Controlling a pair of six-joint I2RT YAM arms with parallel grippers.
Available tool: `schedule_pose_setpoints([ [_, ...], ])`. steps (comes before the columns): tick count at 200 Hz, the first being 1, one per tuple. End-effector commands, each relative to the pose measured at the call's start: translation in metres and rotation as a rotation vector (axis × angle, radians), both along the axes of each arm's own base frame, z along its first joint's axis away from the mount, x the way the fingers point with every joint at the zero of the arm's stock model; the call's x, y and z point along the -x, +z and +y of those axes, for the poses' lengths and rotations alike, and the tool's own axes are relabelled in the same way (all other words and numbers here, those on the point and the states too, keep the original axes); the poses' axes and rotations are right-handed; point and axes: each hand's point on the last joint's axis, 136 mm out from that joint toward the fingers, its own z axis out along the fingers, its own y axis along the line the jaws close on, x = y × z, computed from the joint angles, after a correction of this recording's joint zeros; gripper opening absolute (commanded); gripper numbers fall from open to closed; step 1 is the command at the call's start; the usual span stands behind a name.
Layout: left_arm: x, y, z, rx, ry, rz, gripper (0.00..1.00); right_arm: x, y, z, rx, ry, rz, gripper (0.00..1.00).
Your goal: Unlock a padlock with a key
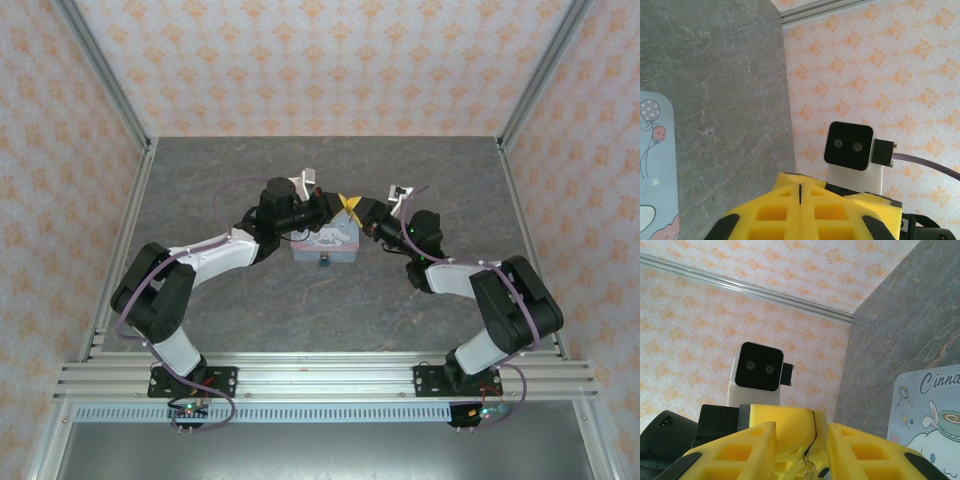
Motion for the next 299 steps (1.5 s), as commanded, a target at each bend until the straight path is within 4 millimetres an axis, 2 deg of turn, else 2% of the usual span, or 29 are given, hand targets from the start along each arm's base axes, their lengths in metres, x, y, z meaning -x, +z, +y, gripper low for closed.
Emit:
schedule_pose_setpoints([
  [1, -0.003, 0.014, -0.003, 0.024, 0.006, -0.032, 0.00, 0.013, 0.006, 0.009, -0.010, 0.047, -0.035, 0.32],
  [77, -0.004, 0.017, -0.003, 0.028, 0.009, -0.040, 0.00, 0.016, -0.008, 0.008, 0.008, 0.041, -0.009, 0.36],
  [191, -0.004, 0.014, -0.003, 0.020, 0.012, -0.032, 0.00, 0.027, 0.002, 0.004, -0.012, 0.039, -0.029, 0.31],
  [254, -0.004, 0.016, -0.003, 0.024, 0.011, -0.034, 0.00, 0.021, 0.000, 0.008, -0.008, 0.039, -0.019, 0.30],
  [299, -0.003, 0.015, -0.003, 0.022, 0.009, -0.030, 0.00, 0.011, 0.002, 0.007, -0.008, 0.009, -0.018, 0.33],
])
